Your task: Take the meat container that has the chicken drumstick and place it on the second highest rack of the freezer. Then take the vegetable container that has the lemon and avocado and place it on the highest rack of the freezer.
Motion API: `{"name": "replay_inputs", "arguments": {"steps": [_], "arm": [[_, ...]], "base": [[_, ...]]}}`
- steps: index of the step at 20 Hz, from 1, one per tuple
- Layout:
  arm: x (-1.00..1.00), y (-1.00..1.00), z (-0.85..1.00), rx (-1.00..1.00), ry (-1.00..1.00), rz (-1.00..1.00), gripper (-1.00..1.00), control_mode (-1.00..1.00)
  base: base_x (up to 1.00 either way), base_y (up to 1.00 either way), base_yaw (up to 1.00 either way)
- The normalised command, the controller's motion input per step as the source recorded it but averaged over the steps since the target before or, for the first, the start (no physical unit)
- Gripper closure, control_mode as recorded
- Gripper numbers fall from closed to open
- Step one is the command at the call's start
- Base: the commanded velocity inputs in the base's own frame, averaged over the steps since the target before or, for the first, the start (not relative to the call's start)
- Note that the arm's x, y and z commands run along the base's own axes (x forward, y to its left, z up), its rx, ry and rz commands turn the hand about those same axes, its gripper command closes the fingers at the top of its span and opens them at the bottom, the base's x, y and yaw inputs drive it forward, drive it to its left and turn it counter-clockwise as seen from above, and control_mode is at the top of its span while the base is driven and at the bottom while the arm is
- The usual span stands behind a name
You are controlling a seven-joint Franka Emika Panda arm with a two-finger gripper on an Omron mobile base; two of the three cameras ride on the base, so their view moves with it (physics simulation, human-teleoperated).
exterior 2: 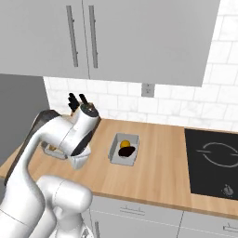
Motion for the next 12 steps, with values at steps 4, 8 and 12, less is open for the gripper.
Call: {"name": "replay_inputs", "arguments": {"steps": [4, 8, 12], "arm": [[-0.47, 0.14, 0.97, 0.02, 0.02, -0.24, 1.00, -1.00], [-0.46, 0.06, 1.00, -0.01, 0.07, -0.14, 1.00, -1.00], [-0.51, -0.02, 0.84, 0.00, 0.00, -0.05, 1.00, -1.00]], "base": [[0.00, 0.00, 0.00], [0.00, 0.00, 0.00], [0.00, 0.00, 0.00]]}}
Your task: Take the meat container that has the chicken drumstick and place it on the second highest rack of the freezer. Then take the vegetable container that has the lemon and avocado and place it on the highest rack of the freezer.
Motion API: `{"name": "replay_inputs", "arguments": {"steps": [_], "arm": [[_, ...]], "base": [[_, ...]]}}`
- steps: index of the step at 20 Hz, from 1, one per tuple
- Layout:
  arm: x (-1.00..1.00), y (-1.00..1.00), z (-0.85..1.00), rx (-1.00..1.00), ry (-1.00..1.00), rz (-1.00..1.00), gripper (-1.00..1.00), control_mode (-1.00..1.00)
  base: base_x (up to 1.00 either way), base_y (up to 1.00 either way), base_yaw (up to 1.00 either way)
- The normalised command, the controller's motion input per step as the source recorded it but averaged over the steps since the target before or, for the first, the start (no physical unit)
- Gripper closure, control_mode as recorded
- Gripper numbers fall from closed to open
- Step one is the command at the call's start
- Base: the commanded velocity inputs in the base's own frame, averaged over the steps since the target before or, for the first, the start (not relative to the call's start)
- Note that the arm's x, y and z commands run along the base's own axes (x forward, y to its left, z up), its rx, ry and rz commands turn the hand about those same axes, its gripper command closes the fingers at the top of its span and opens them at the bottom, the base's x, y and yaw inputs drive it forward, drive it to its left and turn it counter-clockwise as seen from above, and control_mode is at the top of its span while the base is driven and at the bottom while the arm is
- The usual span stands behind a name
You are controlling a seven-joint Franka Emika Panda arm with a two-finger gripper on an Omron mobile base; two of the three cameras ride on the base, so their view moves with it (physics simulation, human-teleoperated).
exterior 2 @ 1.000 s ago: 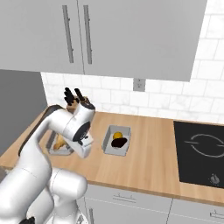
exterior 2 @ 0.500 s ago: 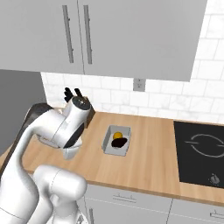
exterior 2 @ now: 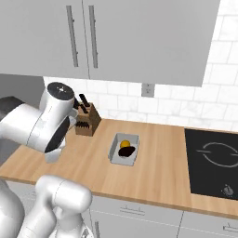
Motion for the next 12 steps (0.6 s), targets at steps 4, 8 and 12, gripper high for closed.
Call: {"name": "replay_inputs", "arguments": {"steps": [4, 8, 12], "arm": [[-0.34, 0.00, 0.55, -0.01, 0.00, -0.05, 1.00, -1.00], [-0.23, 0.00, 0.25, -0.04, 0.00, -0.05, 1.00, -1.00], [-0.37, 0.00, 0.17, -0.05, 0.00, -0.04, 1.00, -1.00]], "base": [[0.00, 0.00, 0.00], [0.00, 0.00, 0.00], [0.00, 0.00, 0.00]]}}
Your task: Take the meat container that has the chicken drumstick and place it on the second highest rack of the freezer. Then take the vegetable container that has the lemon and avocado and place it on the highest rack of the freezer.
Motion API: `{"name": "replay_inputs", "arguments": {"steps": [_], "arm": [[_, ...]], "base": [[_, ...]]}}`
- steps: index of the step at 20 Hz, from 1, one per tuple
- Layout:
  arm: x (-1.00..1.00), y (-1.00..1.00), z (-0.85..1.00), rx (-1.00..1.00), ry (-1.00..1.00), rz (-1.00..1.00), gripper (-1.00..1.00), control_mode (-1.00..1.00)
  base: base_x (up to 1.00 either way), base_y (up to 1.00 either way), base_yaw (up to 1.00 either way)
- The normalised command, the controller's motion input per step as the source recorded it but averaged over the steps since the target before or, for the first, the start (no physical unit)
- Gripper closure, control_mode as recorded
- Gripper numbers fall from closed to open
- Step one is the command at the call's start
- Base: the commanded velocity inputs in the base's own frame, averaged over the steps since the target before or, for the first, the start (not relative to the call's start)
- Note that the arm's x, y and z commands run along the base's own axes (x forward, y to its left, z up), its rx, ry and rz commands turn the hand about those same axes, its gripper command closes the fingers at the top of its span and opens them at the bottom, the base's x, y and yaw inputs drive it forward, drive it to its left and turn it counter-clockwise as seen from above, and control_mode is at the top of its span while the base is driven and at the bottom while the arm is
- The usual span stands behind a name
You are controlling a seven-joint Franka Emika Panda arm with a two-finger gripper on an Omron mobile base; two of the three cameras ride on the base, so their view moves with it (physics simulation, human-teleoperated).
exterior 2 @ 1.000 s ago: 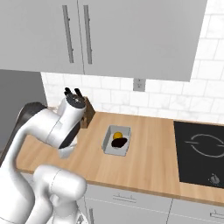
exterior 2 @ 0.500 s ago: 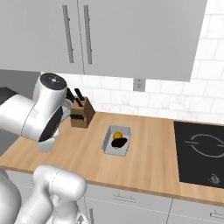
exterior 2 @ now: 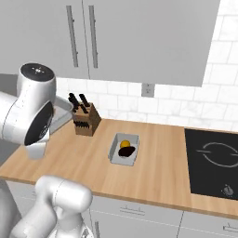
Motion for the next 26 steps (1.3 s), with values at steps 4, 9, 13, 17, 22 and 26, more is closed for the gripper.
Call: {"name": "replay_inputs", "arguments": {"steps": [4, 9, 13, 17, 22, 26], "arm": [[0.00, 0.00, 0.00, 0.00, 0.00, 0.00, 1.00, 1.00], [0.00, 0.00, 0.00, 0.00, 0.00, 0.00, 1.00, 1.00], [0.00, 0.00, 0.00, 0.00, 0.00, 0.00, 1.00, 1.00], [0.00, 0.00, 0.00, 0.00, 0.00, 0.00, 1.00, 1.00], [0.00, 0.00, 0.00, 0.00, 0.00, 0.00, 1.00, 1.00], [0.00, 0.00, 0.00, 0.00, 0.00, 0.00, 1.00, 1.00]], "base": [[-0.79, -0.09, -0.08], [-0.87, -0.38, -0.17], [-0.28, -0.41, -0.52], [-0.02, -0.25, -0.77], [0.00, -0.01, -0.98], [0.00, -0.08, -0.88]]}}
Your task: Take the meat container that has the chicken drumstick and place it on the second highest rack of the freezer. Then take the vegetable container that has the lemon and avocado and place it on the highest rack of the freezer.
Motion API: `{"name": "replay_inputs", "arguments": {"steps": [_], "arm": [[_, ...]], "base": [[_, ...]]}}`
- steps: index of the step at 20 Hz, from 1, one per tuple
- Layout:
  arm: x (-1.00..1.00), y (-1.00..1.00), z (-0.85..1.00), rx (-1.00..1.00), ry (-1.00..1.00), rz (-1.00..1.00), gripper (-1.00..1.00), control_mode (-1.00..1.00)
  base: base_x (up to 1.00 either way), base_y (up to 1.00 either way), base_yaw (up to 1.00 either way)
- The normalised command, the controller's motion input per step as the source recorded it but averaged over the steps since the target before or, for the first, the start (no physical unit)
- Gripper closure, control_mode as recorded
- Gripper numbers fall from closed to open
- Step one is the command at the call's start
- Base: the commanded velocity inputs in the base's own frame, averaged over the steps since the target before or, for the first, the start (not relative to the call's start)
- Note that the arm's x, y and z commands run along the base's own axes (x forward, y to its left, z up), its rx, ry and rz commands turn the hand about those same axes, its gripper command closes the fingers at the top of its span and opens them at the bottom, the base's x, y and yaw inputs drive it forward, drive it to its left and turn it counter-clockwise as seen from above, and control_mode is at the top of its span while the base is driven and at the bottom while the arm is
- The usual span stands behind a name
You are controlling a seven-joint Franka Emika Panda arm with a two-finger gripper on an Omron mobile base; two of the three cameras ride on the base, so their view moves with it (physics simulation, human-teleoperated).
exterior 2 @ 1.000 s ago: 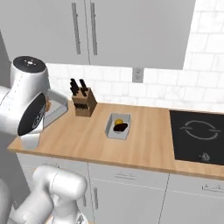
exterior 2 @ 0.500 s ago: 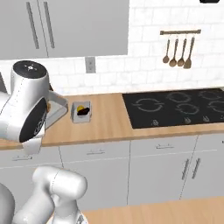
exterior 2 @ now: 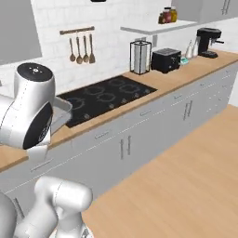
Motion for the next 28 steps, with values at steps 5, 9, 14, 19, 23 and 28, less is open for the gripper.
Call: {"name": "replay_inputs", "arguments": {"steps": [5, 9, 14, 19, 23, 28], "arm": [[0.00, 0.00, 0.00, 0.00, 0.00, 0.00, 1.00, 1.00], [0.00, 0.00, 0.00, 0.00, 0.00, 0.00, 1.00, 1.00], [0.00, 0.00, 0.00, 0.00, 0.00, 0.00, 1.00, 1.00], [0.00, 0.00, 0.00, 0.00, 0.00, 0.00, 1.00, 1.00], [0.00, 0.00, 0.00, 0.00, 0.00, 0.00, 1.00, 1.00], [0.00, 0.00, 0.00, 0.00, 0.00, 0.00, 1.00, 1.00]], "base": [[0.01, 0.00, -0.83], [0.04, 0.00, -0.83], [0.05, 0.00, -0.88], [0.04, 0.04, -0.91], [0.00, 0.13, -0.93], [0.04, 0.23, -0.93]]}}
